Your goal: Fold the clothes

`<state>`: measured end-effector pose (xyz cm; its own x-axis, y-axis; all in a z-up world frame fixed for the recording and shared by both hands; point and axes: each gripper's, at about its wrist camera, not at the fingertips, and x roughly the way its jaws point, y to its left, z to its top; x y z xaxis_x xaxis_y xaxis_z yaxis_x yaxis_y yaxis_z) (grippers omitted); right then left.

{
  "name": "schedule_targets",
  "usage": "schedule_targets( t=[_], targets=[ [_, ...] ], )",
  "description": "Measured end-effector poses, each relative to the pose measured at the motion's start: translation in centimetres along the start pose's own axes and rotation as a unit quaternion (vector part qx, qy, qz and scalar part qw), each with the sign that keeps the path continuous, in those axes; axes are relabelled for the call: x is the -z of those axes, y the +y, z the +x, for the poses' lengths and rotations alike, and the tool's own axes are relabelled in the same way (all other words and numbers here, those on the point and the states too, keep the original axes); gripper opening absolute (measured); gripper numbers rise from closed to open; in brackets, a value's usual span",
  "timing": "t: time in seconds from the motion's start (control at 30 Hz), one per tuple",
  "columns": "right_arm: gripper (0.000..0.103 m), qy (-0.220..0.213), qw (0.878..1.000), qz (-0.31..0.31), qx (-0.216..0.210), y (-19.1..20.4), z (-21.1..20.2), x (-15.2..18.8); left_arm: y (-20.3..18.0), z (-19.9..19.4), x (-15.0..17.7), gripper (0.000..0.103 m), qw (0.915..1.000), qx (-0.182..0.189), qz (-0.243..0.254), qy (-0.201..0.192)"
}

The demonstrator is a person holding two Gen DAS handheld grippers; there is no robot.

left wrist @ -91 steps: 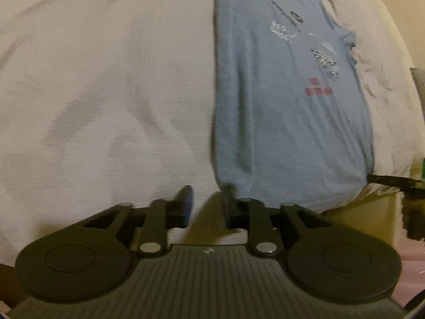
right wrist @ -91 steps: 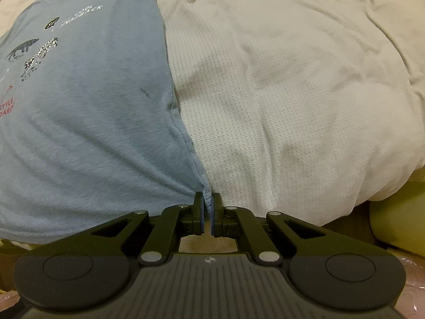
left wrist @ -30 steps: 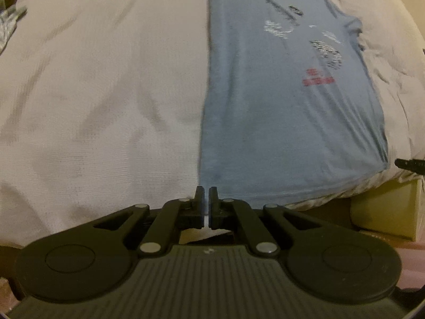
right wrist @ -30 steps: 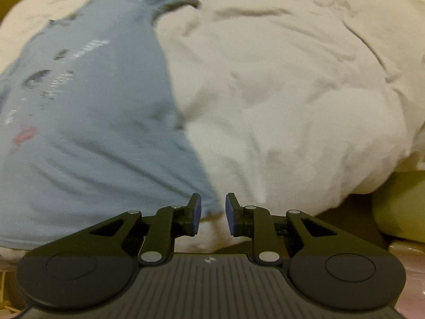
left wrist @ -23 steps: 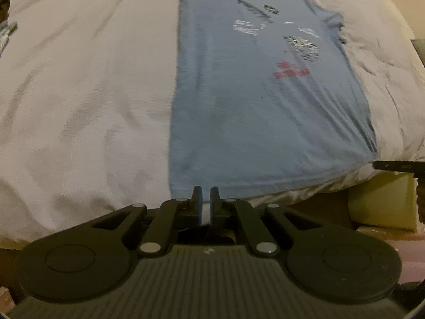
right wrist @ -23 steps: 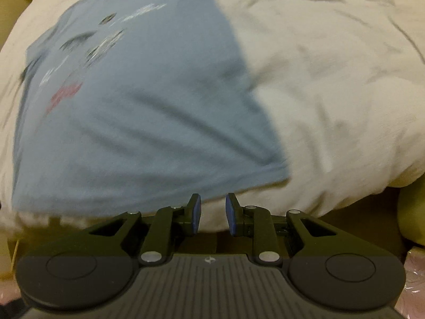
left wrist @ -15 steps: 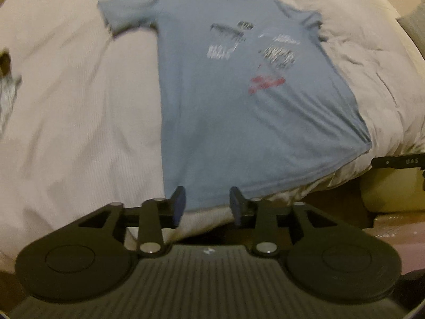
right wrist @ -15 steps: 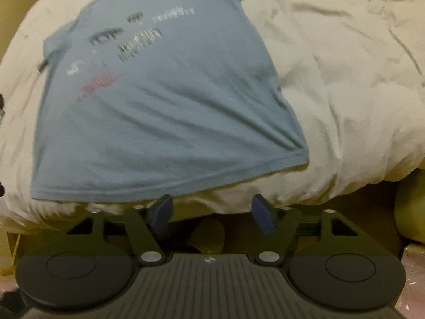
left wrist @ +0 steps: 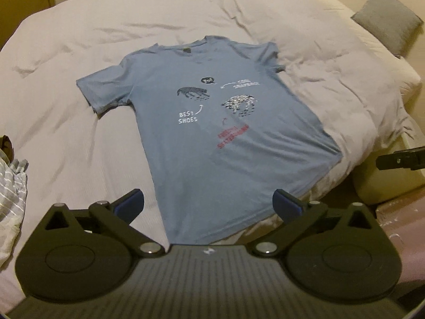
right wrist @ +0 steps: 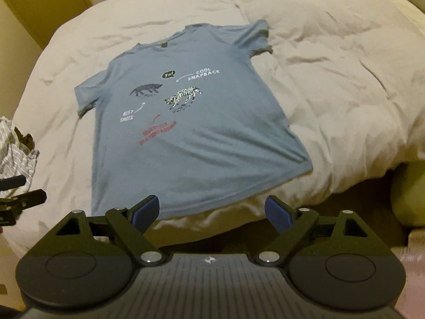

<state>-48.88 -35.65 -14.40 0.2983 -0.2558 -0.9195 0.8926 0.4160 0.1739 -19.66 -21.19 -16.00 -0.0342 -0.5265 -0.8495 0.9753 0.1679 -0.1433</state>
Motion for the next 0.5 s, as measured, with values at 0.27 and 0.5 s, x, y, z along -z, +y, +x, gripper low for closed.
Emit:
schedule_targets(
  t=[0.27, 0.5],
  targets=[
    [0.088, -0.013, 0.999, 0.035, 0.020, 1.4, -3.7, 1.3, -0.2, -3.0, 0.6, 0.102, 0.9998, 0.009, 0.005, -0.018],
    [0.089, -0.048, 0.998, 0.015, 0.035, 3.7, -6.6, 0.9, -0.8, -4.7, 0.1, 0.102, 0.9990, 0.012, 0.018, -0.038]
  ],
)
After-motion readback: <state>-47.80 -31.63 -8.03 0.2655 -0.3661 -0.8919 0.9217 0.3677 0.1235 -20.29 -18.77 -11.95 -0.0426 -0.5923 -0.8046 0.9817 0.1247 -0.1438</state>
